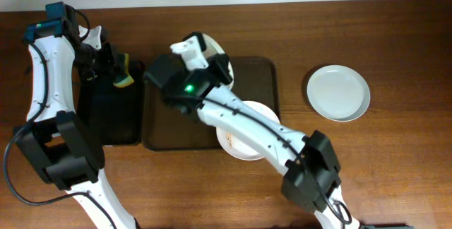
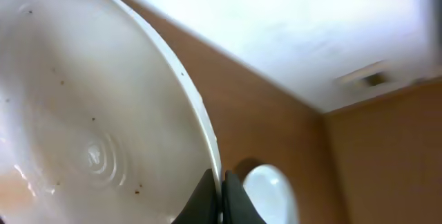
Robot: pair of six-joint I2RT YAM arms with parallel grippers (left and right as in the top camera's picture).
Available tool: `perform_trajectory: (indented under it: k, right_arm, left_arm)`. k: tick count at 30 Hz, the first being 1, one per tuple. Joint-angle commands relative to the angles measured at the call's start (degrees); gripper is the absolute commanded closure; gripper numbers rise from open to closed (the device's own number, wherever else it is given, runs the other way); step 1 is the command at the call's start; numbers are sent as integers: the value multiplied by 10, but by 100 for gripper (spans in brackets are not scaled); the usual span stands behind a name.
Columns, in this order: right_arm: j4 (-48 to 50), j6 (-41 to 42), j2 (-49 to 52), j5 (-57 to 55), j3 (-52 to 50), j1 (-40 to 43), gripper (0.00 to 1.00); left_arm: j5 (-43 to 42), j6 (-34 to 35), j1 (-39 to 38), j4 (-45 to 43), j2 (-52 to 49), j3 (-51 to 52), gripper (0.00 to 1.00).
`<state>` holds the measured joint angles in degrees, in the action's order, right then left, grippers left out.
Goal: Clean dirty plates on tray and stack at the side
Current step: 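Carry the top plate right and stack it on the first plate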
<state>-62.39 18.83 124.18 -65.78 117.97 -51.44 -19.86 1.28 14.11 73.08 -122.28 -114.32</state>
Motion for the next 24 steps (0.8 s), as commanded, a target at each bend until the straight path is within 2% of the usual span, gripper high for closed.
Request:
perform_trajectory:
  k: [1, 4, 8, 9, 11, 14, 15, 17, 18, 22, 24]
  right_arm:
    - [2, 18, -10, -141, 9, -23, 96]
    - [2, 31, -10, -186, 9, -34, 96]
    - [1, 31, -11, -172, 9, -32, 96]
    - [-6, 31, -16, -120, 9, -27, 96]
    - [-32, 31, -46, 52, 9, 7, 96]
    - [-55, 41, -113, 286, 9, 113, 96]
    - [-66, 39, -143, 398, 9, 181, 96]
    - [-95, 38, -166, 514, 9, 282, 96]
    - [-127, 29, -169, 564, 9, 362, 96]
    - [-193, 24, -160, 591, -7, 525, 96]
    - [-197, 24, -157, 591, -48, 603, 96]
  left_arm:
    - [2, -9, -1, -1, 3, -9, 100]
    - [2, -9, -1, -1, 3, -8, 100]
    - [2, -9, -1, -1, 3, -9, 100]
    - [2, -9, -1, -1, 3, -8, 100]
    - [2, -9, -1, -1, 3, -9, 100]
    - [2, -9, -1, -1, 3, -8, 100]
    - [2, -9, -1, -1, 3, -8, 100]
    - [2, -9, -1, -1, 3, -8, 100]
    - [2, -9, -1, -1, 3, -8, 100]
    - [2, -9, -1, -2, 3, -8, 100]
    - [2, -9, -1, -3, 3, -8, 100]
